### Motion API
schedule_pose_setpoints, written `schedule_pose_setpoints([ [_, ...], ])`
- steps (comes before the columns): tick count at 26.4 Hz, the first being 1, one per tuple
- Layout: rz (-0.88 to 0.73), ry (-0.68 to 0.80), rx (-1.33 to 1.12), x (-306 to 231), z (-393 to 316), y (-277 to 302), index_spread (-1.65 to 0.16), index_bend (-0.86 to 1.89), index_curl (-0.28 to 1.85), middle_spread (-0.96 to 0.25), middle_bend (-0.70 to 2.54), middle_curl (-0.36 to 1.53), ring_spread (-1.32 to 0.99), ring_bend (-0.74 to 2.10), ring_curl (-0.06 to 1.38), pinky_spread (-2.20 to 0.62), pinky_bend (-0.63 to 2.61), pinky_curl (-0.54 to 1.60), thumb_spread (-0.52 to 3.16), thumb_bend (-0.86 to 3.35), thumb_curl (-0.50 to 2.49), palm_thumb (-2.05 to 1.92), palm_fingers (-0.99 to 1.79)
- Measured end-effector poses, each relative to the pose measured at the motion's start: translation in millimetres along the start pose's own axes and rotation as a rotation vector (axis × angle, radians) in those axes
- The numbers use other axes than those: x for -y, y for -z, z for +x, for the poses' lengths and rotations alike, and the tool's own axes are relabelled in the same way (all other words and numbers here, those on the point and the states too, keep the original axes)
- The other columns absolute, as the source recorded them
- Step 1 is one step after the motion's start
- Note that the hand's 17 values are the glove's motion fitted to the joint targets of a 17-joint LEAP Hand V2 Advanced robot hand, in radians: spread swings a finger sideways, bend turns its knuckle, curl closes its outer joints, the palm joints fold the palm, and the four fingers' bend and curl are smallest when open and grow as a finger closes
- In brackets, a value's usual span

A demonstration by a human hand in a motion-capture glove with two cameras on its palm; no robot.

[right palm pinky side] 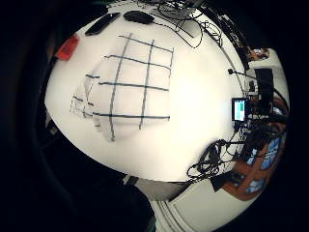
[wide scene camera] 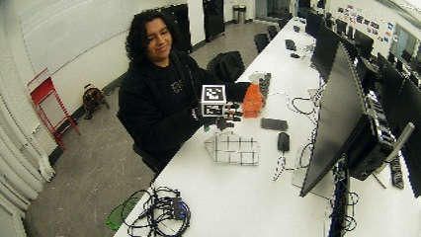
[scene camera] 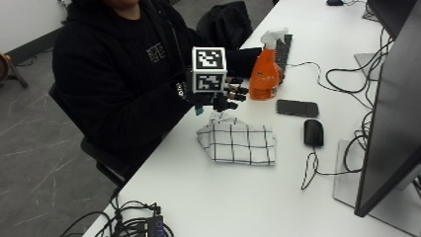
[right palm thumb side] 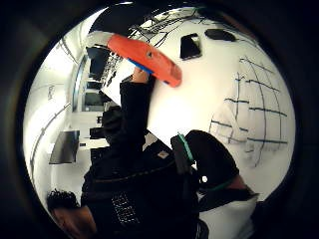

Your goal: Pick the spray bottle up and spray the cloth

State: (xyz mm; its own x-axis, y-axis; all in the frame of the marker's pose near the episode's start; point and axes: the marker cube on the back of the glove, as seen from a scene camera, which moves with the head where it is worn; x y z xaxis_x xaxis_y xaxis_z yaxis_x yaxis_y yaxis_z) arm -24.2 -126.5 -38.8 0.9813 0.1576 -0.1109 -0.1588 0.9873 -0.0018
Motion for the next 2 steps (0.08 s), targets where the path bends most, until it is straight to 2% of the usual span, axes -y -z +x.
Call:
schedule_pose_setpoints([
  [2,-0.003,0.008,0.004,-3.0,-2.2,-0.7,-0.44,0.14,0.29,-0.10,0.19,0.38,-0.09,0.34,0.33,0.21,0.37,0.35,1.09,-0.03,0.45,0.55,0.22],
])
